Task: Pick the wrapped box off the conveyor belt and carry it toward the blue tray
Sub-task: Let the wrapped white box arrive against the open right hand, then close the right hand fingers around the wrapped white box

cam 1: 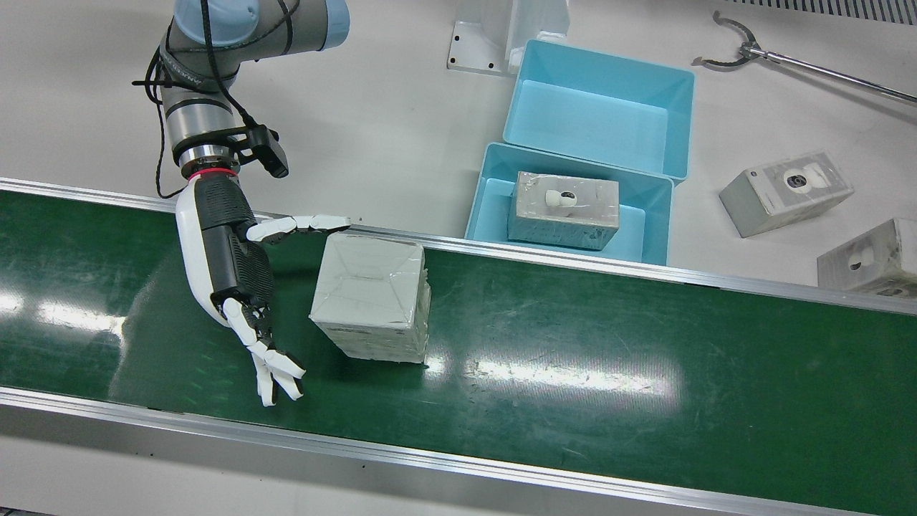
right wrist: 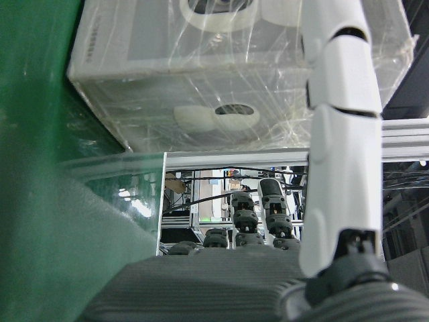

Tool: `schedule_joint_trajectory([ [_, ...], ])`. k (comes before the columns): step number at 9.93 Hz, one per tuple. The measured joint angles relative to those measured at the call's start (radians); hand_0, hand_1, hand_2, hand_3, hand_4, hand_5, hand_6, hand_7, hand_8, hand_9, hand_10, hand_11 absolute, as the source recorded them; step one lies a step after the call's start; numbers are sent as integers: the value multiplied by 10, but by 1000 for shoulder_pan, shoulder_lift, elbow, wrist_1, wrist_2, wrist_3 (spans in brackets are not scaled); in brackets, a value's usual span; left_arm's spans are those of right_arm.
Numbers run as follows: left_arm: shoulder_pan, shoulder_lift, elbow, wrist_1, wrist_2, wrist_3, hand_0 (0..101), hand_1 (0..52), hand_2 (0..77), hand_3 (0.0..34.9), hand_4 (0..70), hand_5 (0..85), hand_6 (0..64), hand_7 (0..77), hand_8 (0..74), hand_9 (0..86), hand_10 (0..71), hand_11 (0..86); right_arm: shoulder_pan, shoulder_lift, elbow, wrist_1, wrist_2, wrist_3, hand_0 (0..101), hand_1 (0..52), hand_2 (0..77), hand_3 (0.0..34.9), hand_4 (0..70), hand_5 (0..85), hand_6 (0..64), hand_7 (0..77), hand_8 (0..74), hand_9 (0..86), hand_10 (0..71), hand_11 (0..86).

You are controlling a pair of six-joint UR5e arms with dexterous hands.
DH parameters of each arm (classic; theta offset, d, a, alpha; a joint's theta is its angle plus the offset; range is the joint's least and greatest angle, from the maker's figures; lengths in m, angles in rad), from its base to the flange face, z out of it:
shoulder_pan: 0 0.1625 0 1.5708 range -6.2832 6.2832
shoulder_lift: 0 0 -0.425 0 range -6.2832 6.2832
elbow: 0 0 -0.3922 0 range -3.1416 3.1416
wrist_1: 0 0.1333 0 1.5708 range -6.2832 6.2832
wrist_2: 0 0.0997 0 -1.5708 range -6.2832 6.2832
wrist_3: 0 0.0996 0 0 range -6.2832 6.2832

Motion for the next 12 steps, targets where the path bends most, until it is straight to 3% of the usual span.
schedule_joint_trajectory([
  [9,0,0,0,0,0,0,0,0,11,0,0,11,5,5,5,5,5,5,-1,0,-1,-1,0,-2,488,164,120,0,104,169,38,44,11,38,0,5],
  [10,0,0,0,0,0,0,0,0,11,0,0,11,5,5,5,5,5,5,-2,-1,-1,-3,0,-3,489,191,207,0,98,213,44,60,11,38,0,5],
  [11,0,0,0,0,0,0,0,0,11,0,0,11,5,5,5,5,5,5,-2,1,-6,-6,0,-5,489,191,207,0,98,213,44,60,11,38,0,5],
  [12,0,0,0,0,0,0,0,0,5,0,0,11,5,5,5,0,0,5,-3,8,-12,-8,-2,-6,527,213,240,0,125,404,142,191,120,169,0,5],
])
